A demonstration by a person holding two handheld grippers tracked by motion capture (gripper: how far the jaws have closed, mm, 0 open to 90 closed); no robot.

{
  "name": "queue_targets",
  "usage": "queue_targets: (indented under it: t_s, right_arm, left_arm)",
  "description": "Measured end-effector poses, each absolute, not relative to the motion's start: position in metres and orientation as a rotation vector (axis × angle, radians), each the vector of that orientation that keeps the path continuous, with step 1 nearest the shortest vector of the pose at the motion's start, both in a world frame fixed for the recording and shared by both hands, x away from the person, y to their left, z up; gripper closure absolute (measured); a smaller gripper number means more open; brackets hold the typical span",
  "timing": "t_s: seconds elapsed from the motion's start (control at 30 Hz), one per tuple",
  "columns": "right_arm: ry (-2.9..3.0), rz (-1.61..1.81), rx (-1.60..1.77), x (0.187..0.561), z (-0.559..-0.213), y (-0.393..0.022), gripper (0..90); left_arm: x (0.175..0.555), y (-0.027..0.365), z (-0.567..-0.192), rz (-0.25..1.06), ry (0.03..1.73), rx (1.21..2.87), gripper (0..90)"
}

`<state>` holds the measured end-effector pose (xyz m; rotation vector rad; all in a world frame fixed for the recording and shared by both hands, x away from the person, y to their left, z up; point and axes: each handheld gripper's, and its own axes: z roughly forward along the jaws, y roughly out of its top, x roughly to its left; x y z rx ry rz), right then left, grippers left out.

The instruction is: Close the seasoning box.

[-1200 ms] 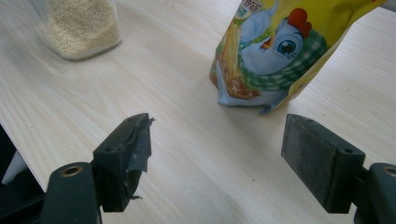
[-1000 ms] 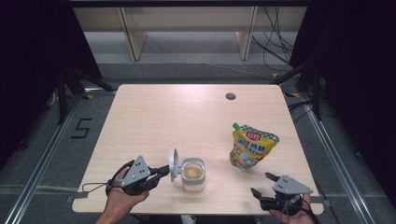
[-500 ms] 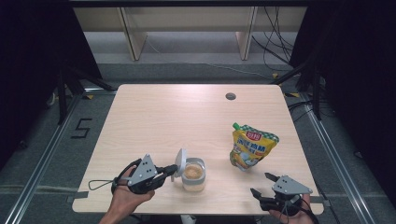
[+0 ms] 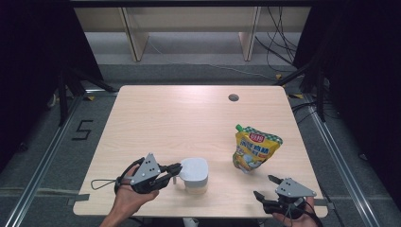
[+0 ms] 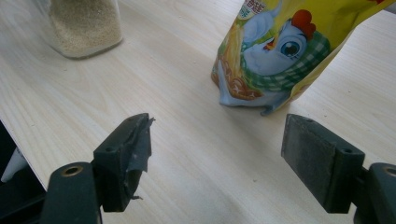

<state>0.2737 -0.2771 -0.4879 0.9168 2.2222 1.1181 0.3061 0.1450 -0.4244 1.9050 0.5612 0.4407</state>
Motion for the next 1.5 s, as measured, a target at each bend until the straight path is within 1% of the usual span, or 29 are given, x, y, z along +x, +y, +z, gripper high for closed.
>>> queue_targets:
  t_s: [0.17, 0.27, 0.3, 0.4, 0.5, 0.67, 0.83, 0.97, 1.0, 1.1, 1.17, 1.23, 1.43, 1.5]
  right_arm:
    - [2.225, 1.123, 0.921, 0.274, -0.488, -0.278, 25.4]
    - [2.225, 1.124, 0.929, 0.275, -0.489, -0.278, 25.4]
    - [2.228, 1.132, 0.978, 0.273, -0.489, -0.276, 25.4]
    - [2.223, 1.126, 0.928, 0.275, -0.490, -0.279, 25.4]
    - [2.231, 1.138, 0.934, 0.276, -0.491, -0.280, 25.4]
    - [2.230, 1.136, 0.927, 0.276, -0.491, -0.280, 25.4]
    - [2.229, 1.122, 0.924, 0.275, -0.490, -0.280, 25.4]
    - [2.230, 1.120, 0.921, 0.275, -0.490, -0.280, 25.4]
    - [2.233, 1.120, 0.924, 0.275, -0.490, -0.280, 25.4]
    - [2.233, 1.119, 0.925, 0.274, -0.490, -0.280, 25.4]
    - [2.234, 1.119, 0.923, 0.274, -0.489, -0.280, 25.4]
    - [2.234, 1.131, 0.923, 0.275, -0.490, -0.280, 25.4]
    - [2.232, 1.116, 0.928, 0.274, -0.489, -0.280, 25.4]
    - [2.230, 1.112, 0.919, 0.275, -0.489, -0.280, 25.4]
  left_arm:
    - [0.306, 0.152, -0.424, 0.412, 0.571, 1.887, 71.6]
    - [0.304, 0.158, -0.426, 0.390, 0.594, 1.882, 64.4]
    - [0.304, 0.160, -0.427, 0.379, 0.590, 1.875, 62.0]
    - [0.303, 0.169, -0.430, 0.384, 0.641, 1.878, 52.5]
    - [0.304, 0.176, -0.433, 0.362, 0.669, 1.854, 47.4]
    - [0.302, 0.181, -0.440, 0.360, 0.692, 1.879, 37.6]
    - [0.300, 0.183, -0.449, 0.373, 0.717, 1.900, 30.3]
    - [0.299, 0.183, -0.456, 0.370, 0.723, 1.910, 28.8]
    - [0.298, 0.182, -0.458, 0.352, 0.753, 1.898, 28.6]
    - [0.298, 0.184, -0.461, 0.370, 0.726, 1.921, 28.1]
    - [0.295, 0.185, -0.464, 0.361, 0.760, 1.916, 28.0]
    - [0.294, 0.189, -0.466, 0.368, 0.741, 1.931, 28.0]
    - [0.287, 0.201, -0.475, 0.370, 0.797, 1.921, 27.9]
    - [0.288, 0.205, -0.477, 0.391, 0.789, 1.933, 27.9]
